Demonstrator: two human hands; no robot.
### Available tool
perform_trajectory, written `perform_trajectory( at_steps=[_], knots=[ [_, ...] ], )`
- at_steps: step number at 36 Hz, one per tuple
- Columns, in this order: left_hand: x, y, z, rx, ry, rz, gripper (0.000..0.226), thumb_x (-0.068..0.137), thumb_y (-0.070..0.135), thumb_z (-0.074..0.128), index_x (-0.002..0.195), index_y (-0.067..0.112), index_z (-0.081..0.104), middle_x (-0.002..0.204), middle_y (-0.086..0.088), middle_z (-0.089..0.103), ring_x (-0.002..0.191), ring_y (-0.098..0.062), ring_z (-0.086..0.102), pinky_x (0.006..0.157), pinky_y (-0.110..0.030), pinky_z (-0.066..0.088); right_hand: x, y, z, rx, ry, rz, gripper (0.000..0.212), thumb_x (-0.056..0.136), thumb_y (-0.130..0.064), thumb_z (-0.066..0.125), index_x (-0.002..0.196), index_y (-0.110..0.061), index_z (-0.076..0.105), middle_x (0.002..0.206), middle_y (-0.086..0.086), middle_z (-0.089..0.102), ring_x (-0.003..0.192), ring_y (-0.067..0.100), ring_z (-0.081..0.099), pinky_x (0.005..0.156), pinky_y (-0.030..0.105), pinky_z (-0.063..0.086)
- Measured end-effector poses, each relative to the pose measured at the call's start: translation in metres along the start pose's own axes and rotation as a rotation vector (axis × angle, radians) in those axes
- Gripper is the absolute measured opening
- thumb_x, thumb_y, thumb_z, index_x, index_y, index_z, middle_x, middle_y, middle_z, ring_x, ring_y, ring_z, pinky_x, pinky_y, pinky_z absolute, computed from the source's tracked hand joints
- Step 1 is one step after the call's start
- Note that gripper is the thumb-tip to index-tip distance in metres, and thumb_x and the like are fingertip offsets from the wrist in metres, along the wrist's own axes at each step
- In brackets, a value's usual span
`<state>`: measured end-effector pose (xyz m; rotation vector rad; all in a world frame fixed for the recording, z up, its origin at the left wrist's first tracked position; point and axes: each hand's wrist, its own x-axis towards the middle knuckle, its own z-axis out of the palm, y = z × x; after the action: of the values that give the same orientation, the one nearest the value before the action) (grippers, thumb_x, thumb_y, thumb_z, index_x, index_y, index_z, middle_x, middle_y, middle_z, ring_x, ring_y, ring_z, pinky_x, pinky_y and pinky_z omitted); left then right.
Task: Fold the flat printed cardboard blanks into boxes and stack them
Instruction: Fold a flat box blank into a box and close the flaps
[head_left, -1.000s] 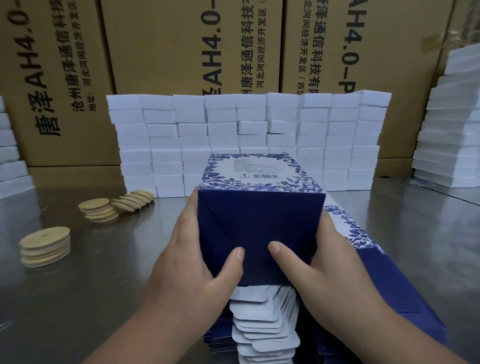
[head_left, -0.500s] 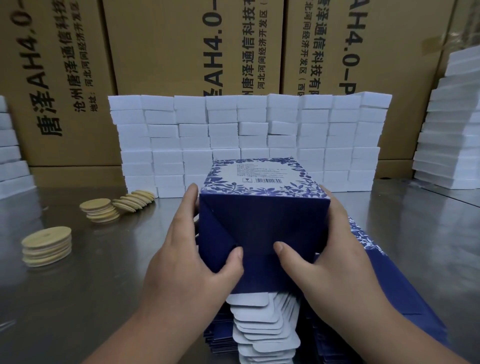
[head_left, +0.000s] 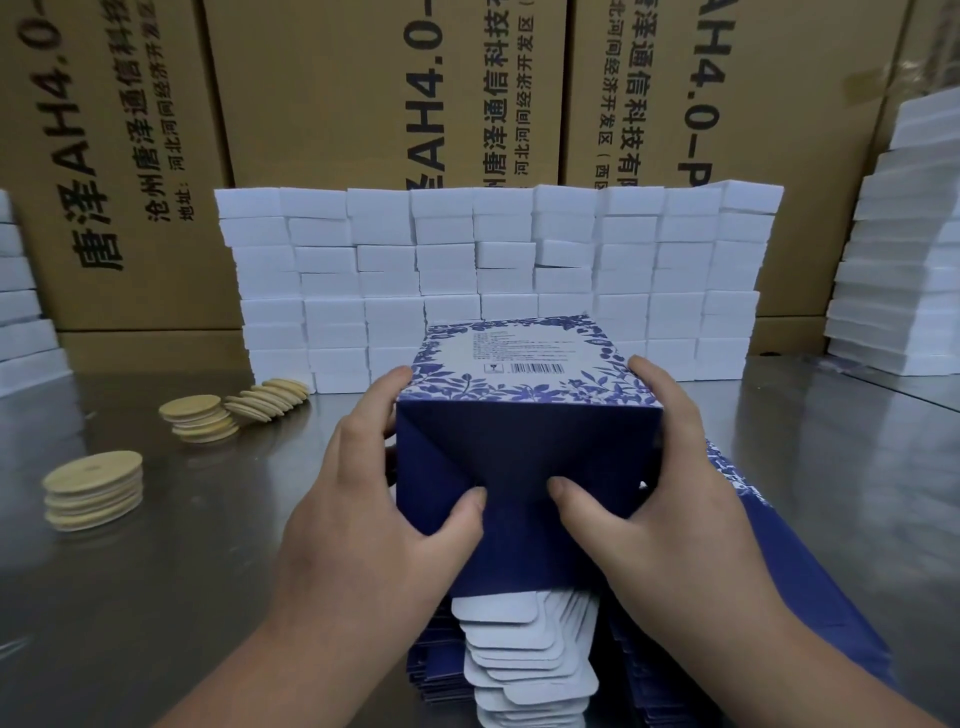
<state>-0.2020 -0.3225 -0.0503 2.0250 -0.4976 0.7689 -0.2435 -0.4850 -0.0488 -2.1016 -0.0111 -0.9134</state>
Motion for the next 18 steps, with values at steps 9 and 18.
perform_trajectory(
  at_steps=[9, 18],
  knots=[
    [-0.0031, -0.002, 0.0044, -0.062, 0.07, 0.017, 0.078, 0.052, 0.042, 0.07, 0.111, 0.06, 0.023, 0.098, 0.034, 0.046, 0.083, 0.013, 0.05, 0.073, -0.028, 0.042, 0.0005, -0.0057, -0.0001, 0.006, 0.011, -0.04, 0.073, 0.055, -0.05, 0.061, 0.097, -0.084, 0.012, 0.095, -0.056, 0.042, 0.091, -0.02, 0.048, 0.066, 0.012, 0.038],
    [-0.0042, 0.0, 0.0043, -0.071, 0.085, 0.015, 0.075, 0.052, 0.043, 0.071, 0.11, 0.055, 0.024, 0.097, 0.029, 0.049, 0.08, -0.004, 0.057, 0.072, -0.034, 0.047, 0.0012, -0.0049, 0.0001, 0.026, 0.029, -0.063, 0.068, 0.056, -0.048, 0.062, 0.094, -0.082, 0.016, 0.096, -0.053, 0.045, 0.088, -0.023, 0.049, 0.065, 0.014, 0.038]
  ],
)
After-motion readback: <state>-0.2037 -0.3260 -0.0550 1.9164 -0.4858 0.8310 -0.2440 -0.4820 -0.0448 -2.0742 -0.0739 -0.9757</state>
